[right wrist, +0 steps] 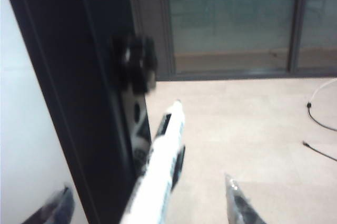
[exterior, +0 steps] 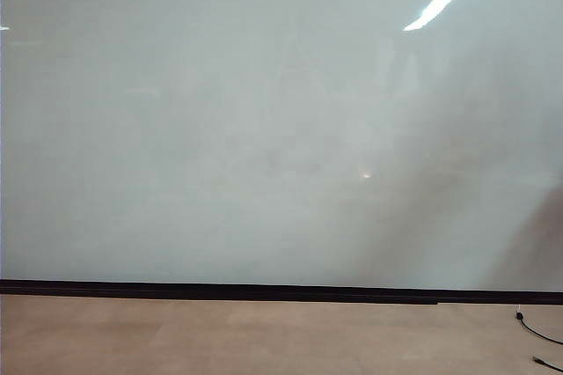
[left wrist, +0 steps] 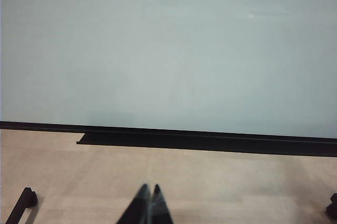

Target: Pick up the pen on the shelf to the right of the whiteboard and write the letter A.

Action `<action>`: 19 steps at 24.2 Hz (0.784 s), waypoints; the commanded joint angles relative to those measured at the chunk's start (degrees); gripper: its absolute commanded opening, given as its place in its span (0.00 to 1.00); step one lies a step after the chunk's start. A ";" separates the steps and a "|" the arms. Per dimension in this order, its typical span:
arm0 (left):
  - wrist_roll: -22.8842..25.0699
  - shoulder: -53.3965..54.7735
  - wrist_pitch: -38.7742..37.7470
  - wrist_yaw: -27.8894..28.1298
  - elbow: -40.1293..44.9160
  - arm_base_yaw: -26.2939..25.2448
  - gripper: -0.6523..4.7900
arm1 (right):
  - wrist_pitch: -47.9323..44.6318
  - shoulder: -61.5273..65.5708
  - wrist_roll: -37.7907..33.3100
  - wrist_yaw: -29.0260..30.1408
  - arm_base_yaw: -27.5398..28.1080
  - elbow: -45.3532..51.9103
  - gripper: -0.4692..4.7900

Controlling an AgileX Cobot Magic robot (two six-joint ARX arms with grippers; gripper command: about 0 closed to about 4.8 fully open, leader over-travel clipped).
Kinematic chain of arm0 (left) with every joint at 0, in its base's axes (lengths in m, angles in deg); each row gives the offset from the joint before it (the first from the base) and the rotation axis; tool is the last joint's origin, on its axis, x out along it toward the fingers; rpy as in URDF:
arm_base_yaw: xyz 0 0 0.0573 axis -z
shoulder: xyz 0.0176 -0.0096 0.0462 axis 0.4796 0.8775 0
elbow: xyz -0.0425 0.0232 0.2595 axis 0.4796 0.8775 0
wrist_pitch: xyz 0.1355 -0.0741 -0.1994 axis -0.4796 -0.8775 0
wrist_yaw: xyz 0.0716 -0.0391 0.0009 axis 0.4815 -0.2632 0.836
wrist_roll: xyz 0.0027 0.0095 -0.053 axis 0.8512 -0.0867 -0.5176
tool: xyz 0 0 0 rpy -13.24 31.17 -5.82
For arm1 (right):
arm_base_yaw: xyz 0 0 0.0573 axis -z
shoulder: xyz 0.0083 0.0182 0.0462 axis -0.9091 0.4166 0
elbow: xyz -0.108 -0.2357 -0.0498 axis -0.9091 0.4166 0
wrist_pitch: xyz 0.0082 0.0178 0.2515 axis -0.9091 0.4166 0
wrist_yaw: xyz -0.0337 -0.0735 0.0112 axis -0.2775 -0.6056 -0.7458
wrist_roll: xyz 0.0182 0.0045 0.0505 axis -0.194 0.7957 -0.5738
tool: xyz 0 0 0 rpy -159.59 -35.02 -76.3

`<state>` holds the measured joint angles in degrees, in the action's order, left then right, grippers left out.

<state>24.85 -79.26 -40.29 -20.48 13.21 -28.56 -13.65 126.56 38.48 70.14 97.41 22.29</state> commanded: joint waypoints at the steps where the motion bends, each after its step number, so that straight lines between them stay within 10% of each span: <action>1: 0.24 0.02 0.35 -0.22 -0.17 0.02 0.11 | -0.96 -0.31 0.13 0.66 -0.02 -0.33 0.78; 19: 0.24 0.02 0.35 -0.22 -0.17 0.02 0.11 | -0.98 -0.44 0.11 1.46 -0.63 -0.74 0.66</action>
<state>24.83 -79.26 -40.29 -20.48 13.21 -28.56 -13.76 126.52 38.48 71.29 96.71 21.66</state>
